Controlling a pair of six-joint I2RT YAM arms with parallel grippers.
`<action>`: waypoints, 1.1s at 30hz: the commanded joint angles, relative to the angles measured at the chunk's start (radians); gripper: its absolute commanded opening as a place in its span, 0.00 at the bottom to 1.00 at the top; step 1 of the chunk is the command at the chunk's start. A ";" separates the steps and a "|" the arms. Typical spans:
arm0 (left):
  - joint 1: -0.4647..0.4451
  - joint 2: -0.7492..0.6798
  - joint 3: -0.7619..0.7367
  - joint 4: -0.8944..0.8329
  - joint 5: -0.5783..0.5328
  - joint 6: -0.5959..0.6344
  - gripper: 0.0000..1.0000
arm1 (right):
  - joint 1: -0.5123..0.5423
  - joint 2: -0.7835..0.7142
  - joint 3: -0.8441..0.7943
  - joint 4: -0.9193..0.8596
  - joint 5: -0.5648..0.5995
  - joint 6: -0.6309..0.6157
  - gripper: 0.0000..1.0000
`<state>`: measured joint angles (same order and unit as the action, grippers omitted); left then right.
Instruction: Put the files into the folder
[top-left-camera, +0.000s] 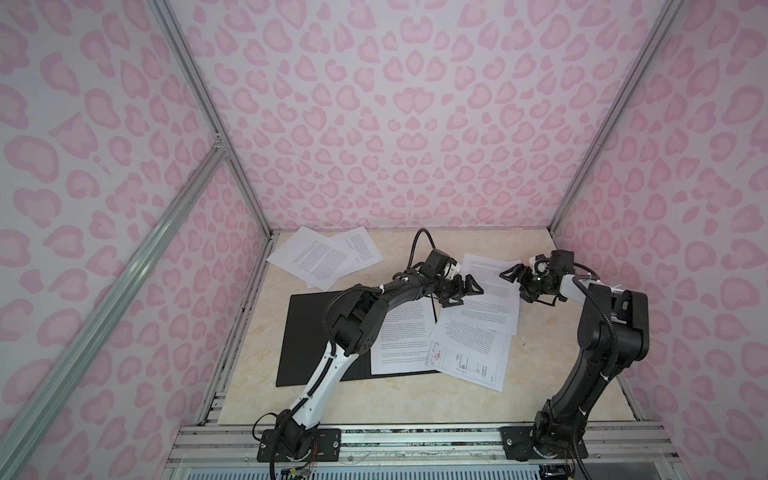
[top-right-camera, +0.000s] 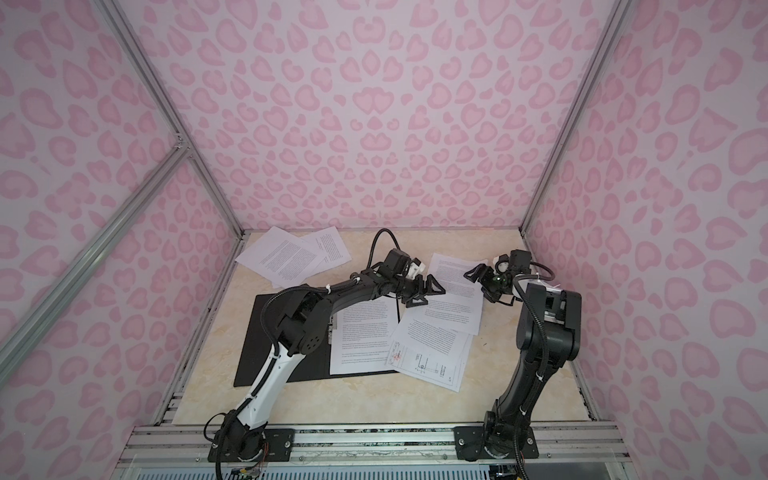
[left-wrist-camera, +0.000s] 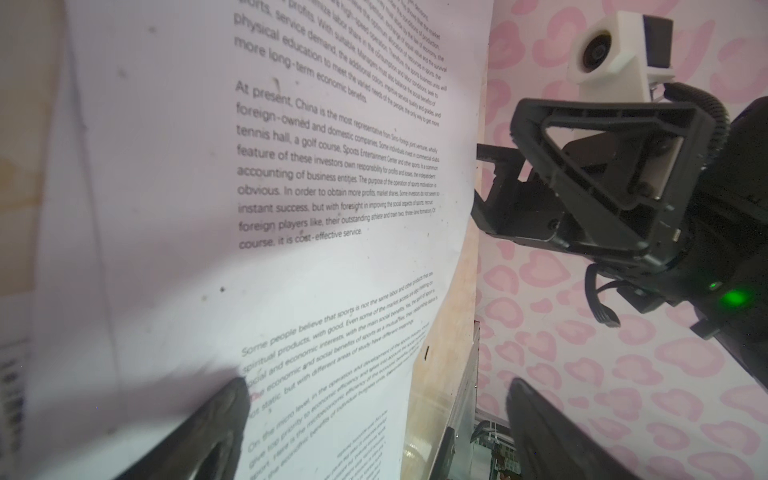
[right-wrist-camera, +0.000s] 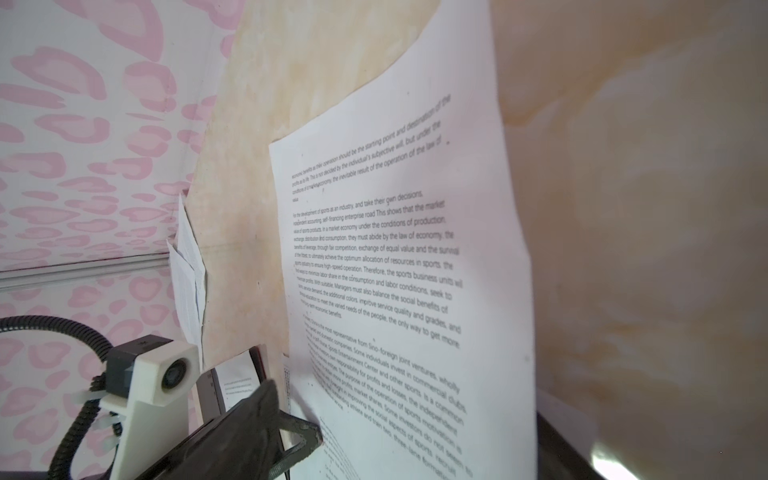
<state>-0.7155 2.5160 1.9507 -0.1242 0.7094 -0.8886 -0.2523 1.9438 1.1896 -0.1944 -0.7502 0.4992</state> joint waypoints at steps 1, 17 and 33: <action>0.009 0.036 -0.027 -0.215 -0.205 0.018 0.99 | 0.022 0.009 0.013 -0.061 0.030 -0.033 0.77; 0.014 0.046 -0.037 -0.206 -0.197 0.008 0.99 | 0.009 -0.113 -0.183 0.045 0.042 -0.003 0.72; 0.015 0.032 -0.038 -0.190 -0.186 0.003 0.99 | -0.024 -0.146 -0.236 0.151 -0.024 0.091 0.39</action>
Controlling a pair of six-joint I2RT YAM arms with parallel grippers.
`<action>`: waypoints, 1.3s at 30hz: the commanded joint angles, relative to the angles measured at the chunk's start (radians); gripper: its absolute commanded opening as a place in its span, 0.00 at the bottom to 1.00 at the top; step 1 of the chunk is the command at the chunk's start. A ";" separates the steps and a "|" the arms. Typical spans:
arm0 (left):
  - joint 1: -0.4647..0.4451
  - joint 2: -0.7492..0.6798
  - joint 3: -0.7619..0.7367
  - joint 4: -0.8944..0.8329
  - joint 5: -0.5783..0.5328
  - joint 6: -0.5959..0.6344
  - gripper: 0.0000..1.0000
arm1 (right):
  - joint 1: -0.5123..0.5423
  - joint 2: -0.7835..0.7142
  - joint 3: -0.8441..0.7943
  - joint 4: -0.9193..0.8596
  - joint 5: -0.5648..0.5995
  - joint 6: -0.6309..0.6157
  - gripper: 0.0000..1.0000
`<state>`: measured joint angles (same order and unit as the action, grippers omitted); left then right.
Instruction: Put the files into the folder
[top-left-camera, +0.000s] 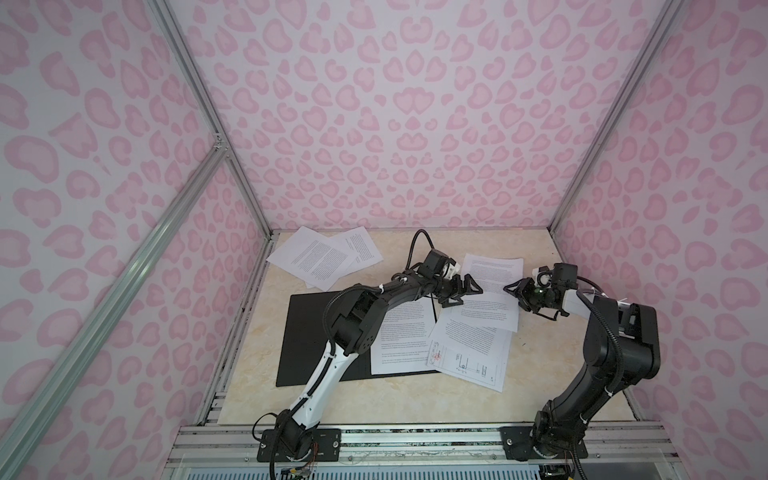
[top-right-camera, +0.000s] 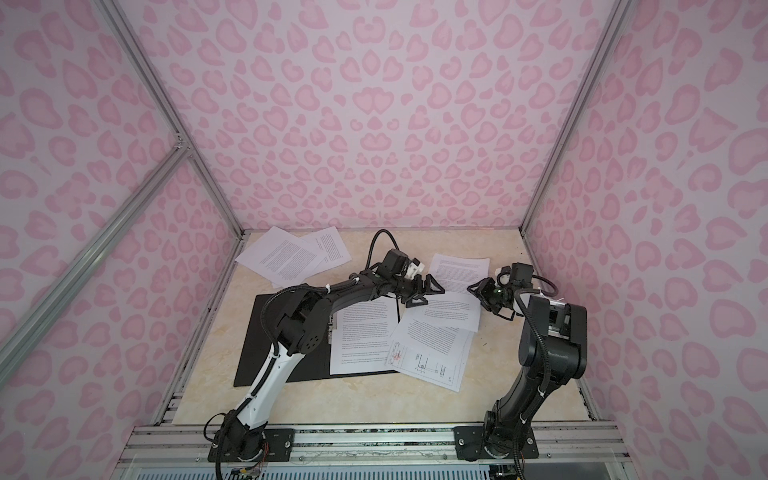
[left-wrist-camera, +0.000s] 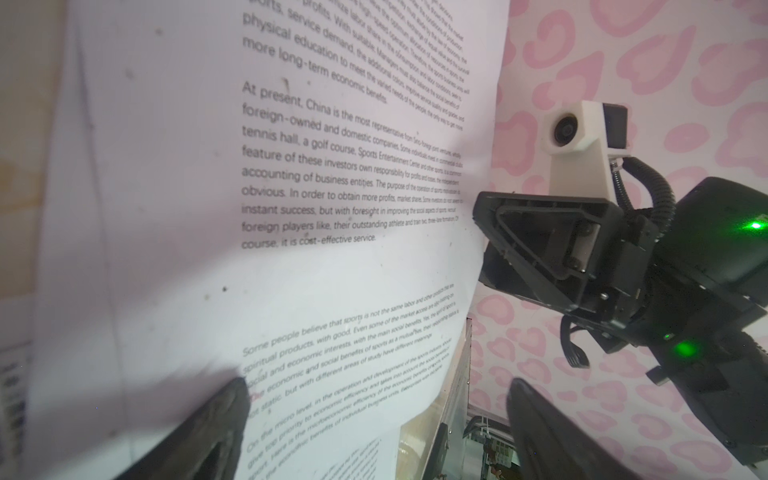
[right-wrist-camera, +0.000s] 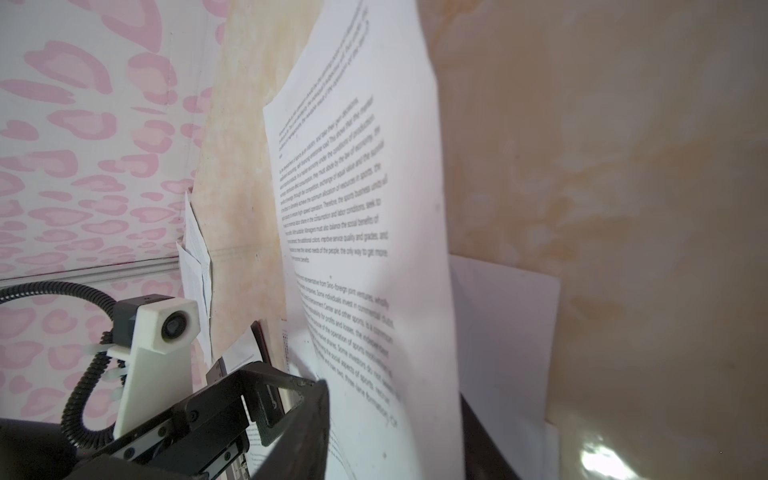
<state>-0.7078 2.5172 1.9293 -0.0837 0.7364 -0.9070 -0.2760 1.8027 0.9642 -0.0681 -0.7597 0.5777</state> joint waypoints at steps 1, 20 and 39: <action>0.007 0.029 -0.014 -0.233 -0.213 0.021 0.99 | 0.000 -0.010 -0.014 0.021 -0.010 0.013 0.38; 0.018 0.038 -0.001 -0.258 -0.231 0.011 0.99 | -0.028 -0.123 -0.120 0.078 -0.065 0.084 0.44; 0.019 0.025 -0.019 -0.246 -0.221 0.010 0.99 | -0.030 -0.085 -0.095 0.092 -0.030 0.068 0.24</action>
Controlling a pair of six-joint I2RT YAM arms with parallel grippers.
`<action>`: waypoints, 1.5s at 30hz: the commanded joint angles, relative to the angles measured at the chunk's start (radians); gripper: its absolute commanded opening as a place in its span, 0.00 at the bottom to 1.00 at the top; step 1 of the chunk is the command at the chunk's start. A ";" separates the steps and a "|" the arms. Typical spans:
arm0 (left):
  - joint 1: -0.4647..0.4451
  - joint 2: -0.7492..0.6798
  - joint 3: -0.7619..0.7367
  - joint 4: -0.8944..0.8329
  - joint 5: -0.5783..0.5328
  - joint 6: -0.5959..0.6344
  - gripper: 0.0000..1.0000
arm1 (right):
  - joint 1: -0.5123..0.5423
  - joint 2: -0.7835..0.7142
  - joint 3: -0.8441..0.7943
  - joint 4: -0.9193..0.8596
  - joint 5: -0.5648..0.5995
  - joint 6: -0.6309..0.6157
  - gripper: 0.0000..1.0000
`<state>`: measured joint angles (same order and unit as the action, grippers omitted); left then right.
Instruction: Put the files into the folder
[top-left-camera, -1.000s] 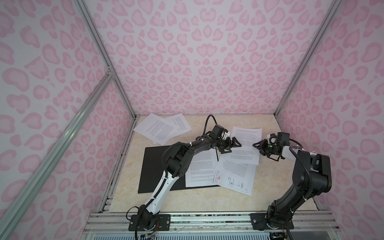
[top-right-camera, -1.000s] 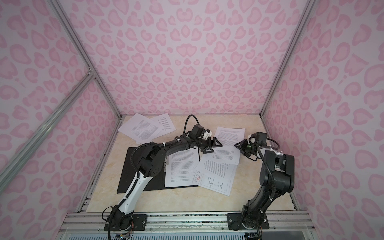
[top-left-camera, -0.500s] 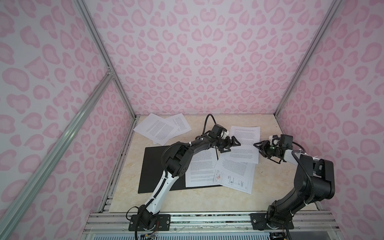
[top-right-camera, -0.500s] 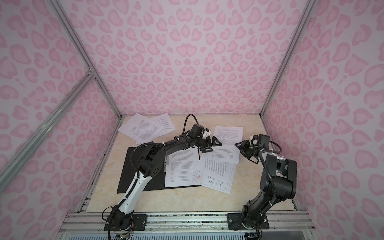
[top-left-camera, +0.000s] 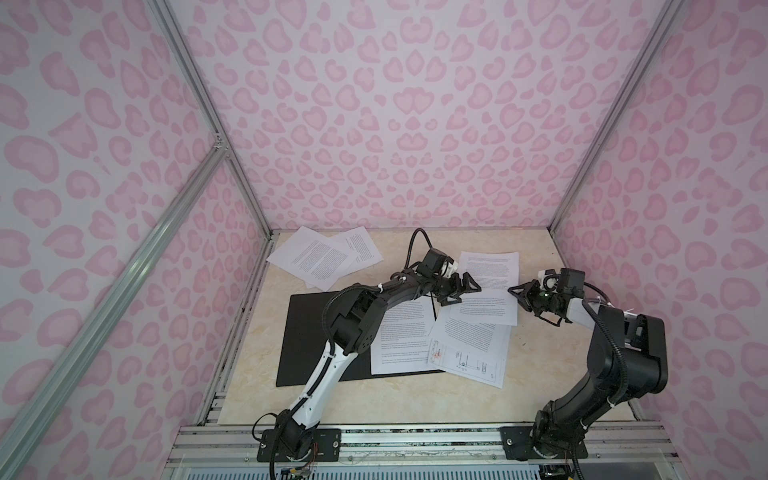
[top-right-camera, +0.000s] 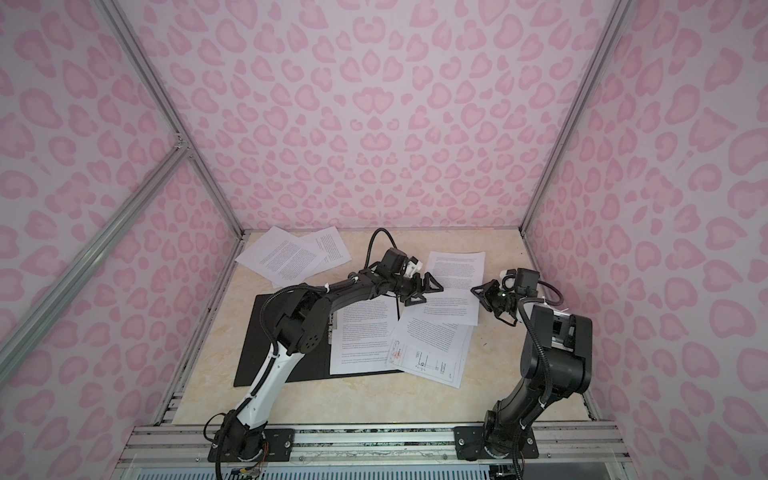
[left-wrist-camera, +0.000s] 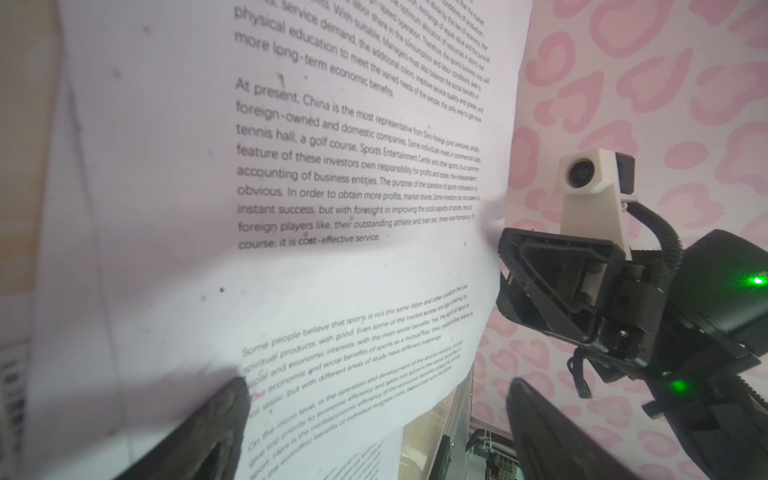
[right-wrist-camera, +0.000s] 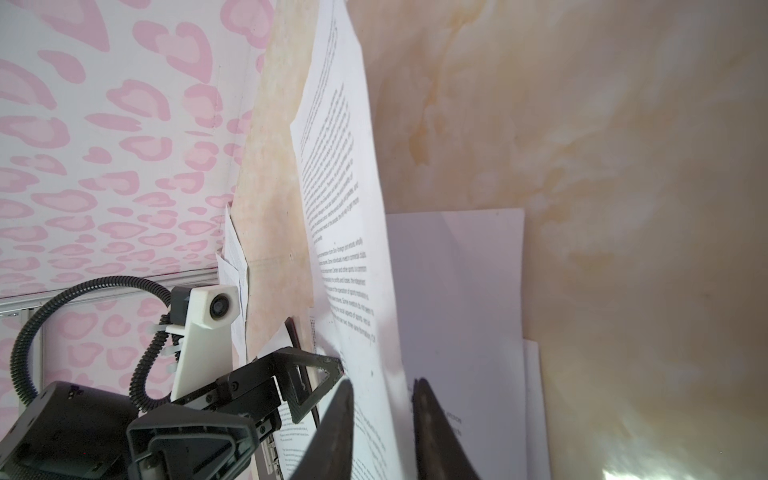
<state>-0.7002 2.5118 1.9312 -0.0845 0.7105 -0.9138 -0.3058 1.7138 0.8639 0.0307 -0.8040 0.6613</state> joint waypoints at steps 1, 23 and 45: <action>0.012 0.029 -0.020 -0.245 -0.194 0.017 0.99 | 0.002 0.006 0.005 -0.005 0.016 -0.015 0.22; -0.030 -0.238 0.097 -0.272 -0.040 0.123 0.98 | 0.012 -0.078 0.054 -0.100 0.072 -0.014 0.00; -0.151 -0.543 -0.357 -0.294 -0.259 0.325 0.98 | 0.040 -0.355 0.203 -0.376 0.224 -0.080 0.00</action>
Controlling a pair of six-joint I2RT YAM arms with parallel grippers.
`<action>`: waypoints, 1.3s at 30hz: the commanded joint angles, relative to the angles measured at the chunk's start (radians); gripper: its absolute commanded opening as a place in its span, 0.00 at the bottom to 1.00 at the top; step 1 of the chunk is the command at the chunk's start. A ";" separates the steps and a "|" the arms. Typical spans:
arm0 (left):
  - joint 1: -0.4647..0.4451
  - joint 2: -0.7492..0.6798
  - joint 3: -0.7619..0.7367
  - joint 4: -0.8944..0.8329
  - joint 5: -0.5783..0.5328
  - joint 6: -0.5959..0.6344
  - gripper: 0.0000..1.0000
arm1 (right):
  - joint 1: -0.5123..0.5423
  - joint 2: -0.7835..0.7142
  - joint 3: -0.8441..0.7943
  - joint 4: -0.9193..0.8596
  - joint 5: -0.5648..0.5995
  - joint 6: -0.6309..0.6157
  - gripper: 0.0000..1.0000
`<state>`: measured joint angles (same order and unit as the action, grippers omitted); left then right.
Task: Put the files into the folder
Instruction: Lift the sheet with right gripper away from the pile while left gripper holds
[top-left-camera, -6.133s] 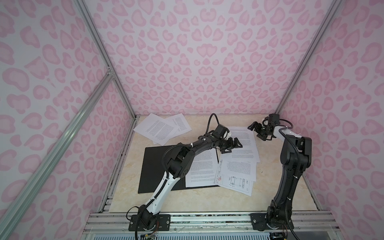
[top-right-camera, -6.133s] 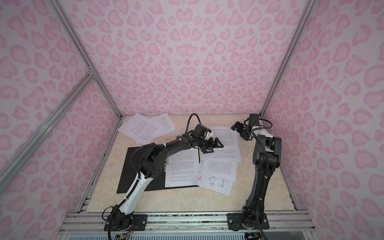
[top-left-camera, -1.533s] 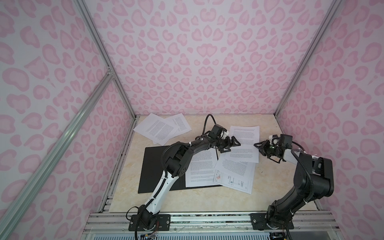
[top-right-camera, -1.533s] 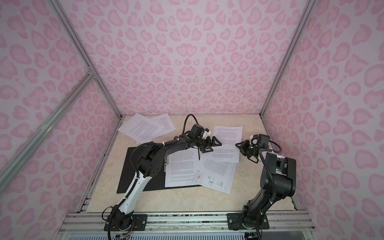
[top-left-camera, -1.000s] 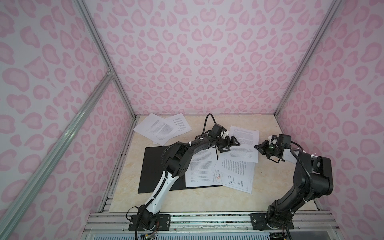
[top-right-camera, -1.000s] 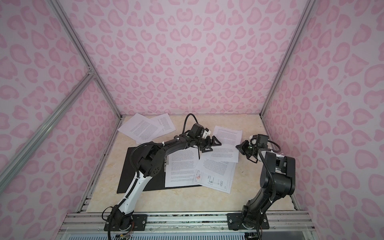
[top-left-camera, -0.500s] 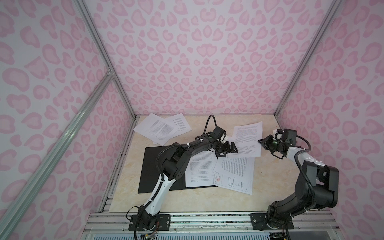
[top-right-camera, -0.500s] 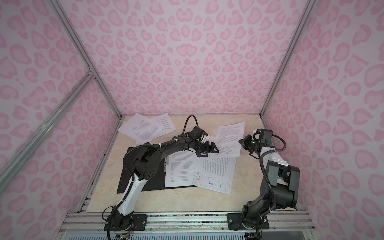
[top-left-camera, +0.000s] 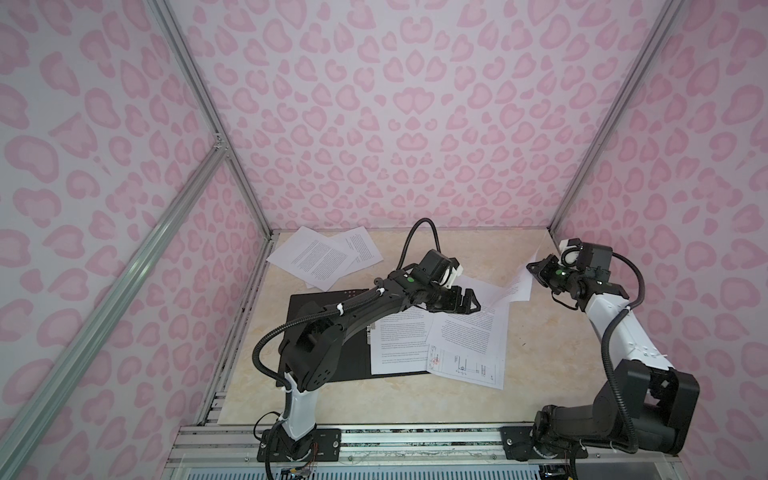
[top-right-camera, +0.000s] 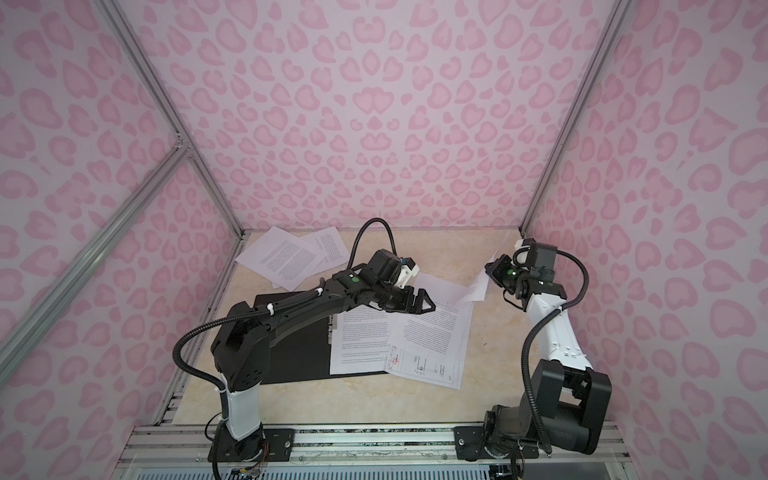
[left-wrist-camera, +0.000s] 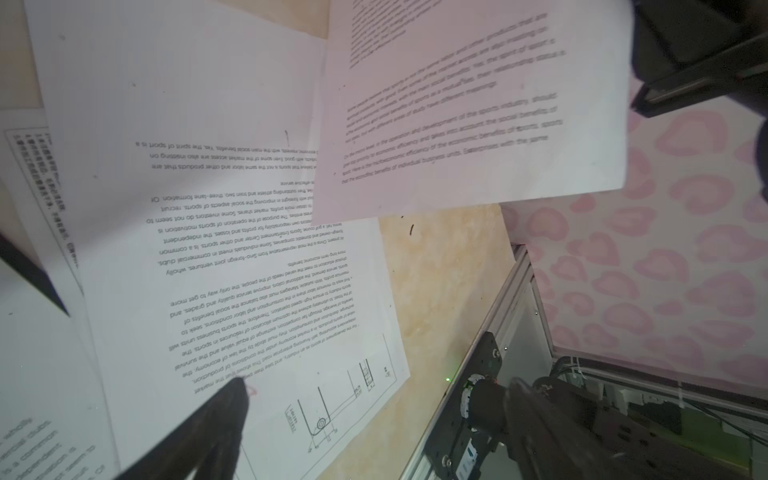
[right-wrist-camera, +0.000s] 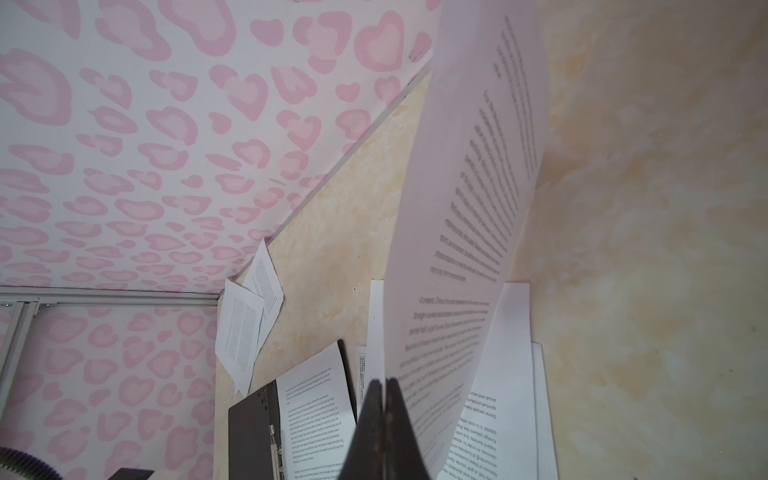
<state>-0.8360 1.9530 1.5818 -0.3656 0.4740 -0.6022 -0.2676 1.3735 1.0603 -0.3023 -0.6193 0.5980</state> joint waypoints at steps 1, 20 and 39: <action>-0.021 0.021 -0.013 -0.010 -0.023 0.013 0.97 | 0.002 -0.026 0.012 -0.054 0.053 -0.020 0.00; -0.107 0.167 -0.026 0.001 -0.017 -0.035 0.98 | 0.076 -0.115 0.165 -0.191 0.177 -0.031 0.00; -0.132 0.390 0.177 0.087 0.012 -0.182 0.98 | 0.127 -0.116 0.264 -0.261 0.173 -0.049 0.00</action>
<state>-0.9653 2.3066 1.7348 -0.2619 0.5194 -0.7422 -0.1478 1.2545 1.3163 -0.5495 -0.4435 0.5632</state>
